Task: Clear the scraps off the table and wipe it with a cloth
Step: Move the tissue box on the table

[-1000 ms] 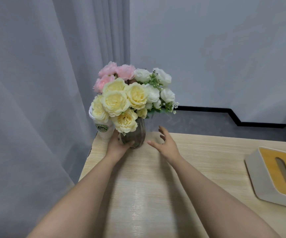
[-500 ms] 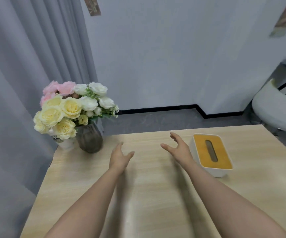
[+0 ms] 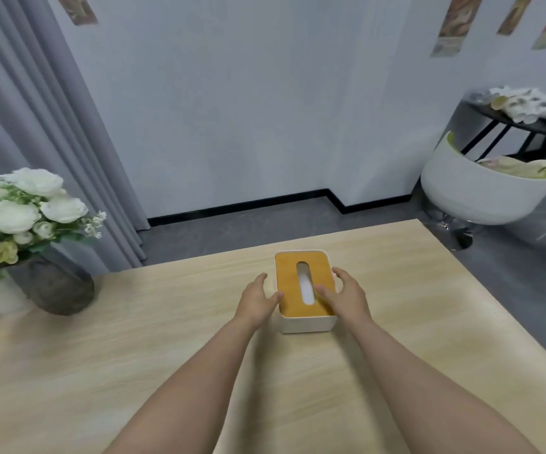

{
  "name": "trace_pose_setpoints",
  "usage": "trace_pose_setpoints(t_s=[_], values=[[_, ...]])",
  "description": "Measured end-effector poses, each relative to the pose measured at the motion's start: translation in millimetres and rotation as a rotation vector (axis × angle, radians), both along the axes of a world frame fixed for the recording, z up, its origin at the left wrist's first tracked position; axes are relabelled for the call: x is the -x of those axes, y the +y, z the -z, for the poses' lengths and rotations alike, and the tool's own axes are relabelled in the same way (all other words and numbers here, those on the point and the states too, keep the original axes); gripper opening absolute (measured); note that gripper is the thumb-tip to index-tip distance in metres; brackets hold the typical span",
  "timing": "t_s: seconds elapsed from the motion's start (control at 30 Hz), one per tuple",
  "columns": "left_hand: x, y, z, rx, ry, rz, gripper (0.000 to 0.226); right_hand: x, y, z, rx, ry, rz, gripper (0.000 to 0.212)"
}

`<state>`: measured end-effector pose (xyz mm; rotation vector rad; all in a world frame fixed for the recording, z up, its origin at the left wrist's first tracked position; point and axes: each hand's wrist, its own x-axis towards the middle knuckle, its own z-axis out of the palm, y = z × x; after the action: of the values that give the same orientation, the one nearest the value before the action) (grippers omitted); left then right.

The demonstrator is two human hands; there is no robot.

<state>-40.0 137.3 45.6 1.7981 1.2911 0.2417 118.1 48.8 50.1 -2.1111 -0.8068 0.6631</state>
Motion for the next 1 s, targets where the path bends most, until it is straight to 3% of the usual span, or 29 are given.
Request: trace_pose_setpoints(t_s=[0.27, 0.43, 0.57, 0.83, 1.0], values=[[-43, -8, 17, 0.102, 0.007, -0.044, 0.047, -20, 8, 22, 0.056, 0.050, -0.041, 0.054], [-45, -7, 14, 0.116, 0.006, -0.106, 0.053, -22, 16, 29, 0.127, 0.118, -0.014, 0.053], [-36, -6, 8, 0.114, -0.011, -0.141, 0.045, -16, 21, 24, 0.140, 0.099, -0.026, 0.051], [39, 2, -18, 0.042, -0.051, -0.316, 0.044, 52, 50, 3, 0.083, 0.063, -0.198, 0.042], [117, 4, -23, 0.001, -0.048, -0.441, 0.043, 125, 63, -8, 0.049, 0.059, -0.348, 0.047]])
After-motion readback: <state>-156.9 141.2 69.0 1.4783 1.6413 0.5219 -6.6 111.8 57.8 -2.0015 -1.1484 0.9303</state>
